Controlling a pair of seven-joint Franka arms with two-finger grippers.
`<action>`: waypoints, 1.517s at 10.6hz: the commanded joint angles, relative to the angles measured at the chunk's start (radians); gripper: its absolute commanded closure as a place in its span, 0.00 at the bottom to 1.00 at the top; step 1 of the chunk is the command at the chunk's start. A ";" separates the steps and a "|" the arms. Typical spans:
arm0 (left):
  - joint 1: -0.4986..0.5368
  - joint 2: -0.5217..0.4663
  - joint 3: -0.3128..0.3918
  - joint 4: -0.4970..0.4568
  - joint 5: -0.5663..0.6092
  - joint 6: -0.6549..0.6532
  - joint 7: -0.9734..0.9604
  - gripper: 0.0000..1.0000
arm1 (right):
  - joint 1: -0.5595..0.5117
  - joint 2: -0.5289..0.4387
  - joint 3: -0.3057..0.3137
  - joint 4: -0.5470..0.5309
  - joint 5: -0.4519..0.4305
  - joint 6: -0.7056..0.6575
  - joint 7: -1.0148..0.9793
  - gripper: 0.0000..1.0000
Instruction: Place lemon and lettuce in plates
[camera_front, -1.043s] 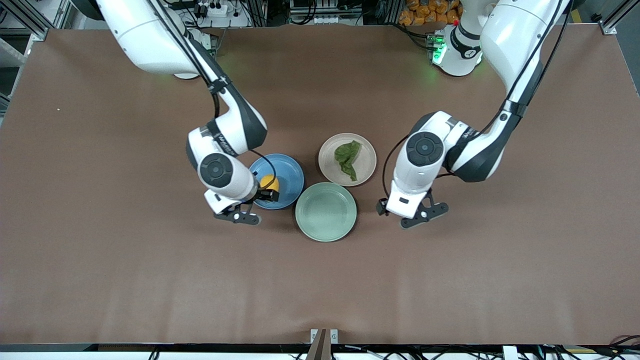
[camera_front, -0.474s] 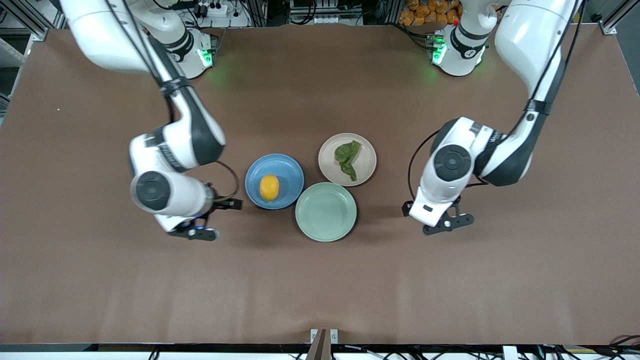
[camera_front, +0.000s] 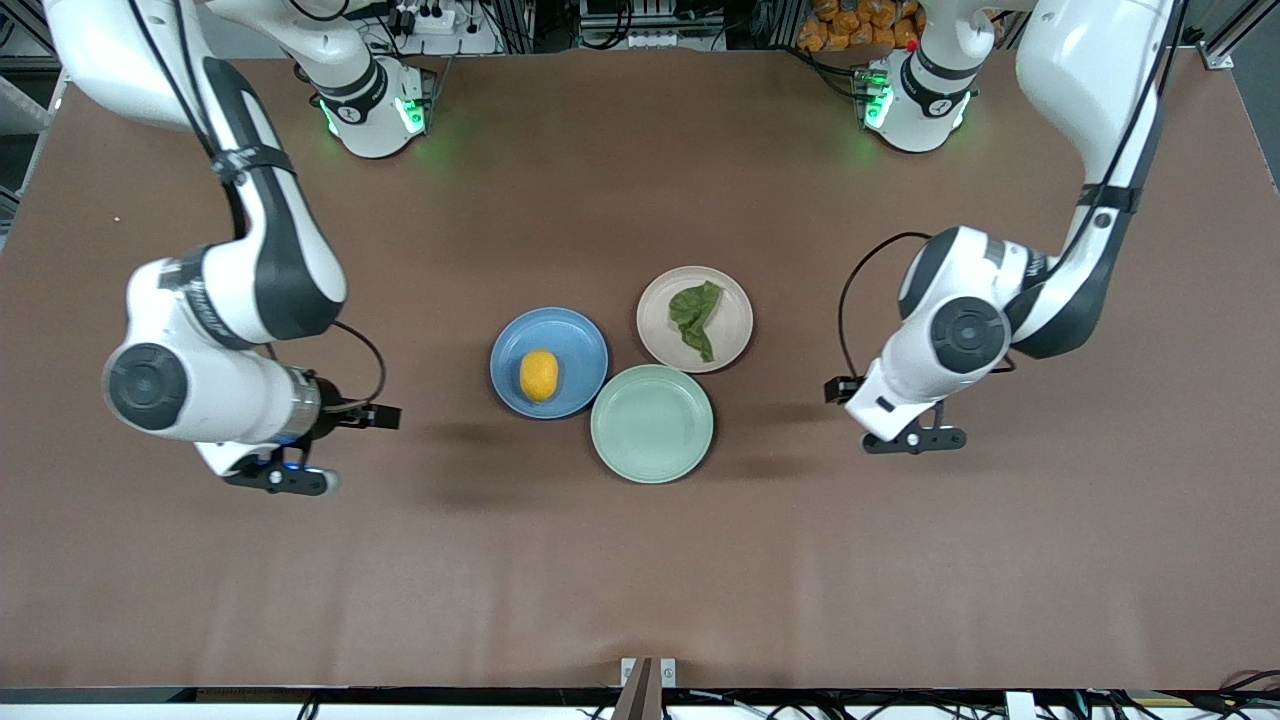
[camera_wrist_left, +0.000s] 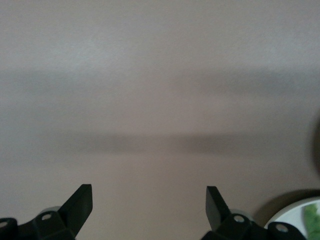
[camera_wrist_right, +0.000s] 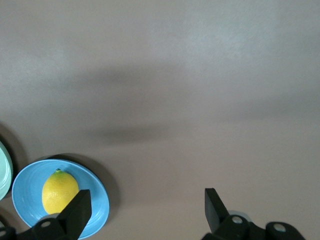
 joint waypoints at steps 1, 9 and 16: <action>-0.017 -0.132 0.049 -0.110 -0.068 -0.005 0.072 0.00 | -0.052 -0.047 0.008 -0.007 -0.001 -0.056 -0.095 0.00; -0.042 -0.347 0.110 -0.137 -0.131 -0.008 0.084 0.00 | -0.128 -0.265 -0.032 -0.140 -0.009 -0.131 -0.319 0.00; -0.020 -0.405 0.104 -0.027 -0.144 -0.089 0.081 0.00 | -0.183 -0.509 -0.032 -0.329 -0.006 -0.128 -0.382 0.00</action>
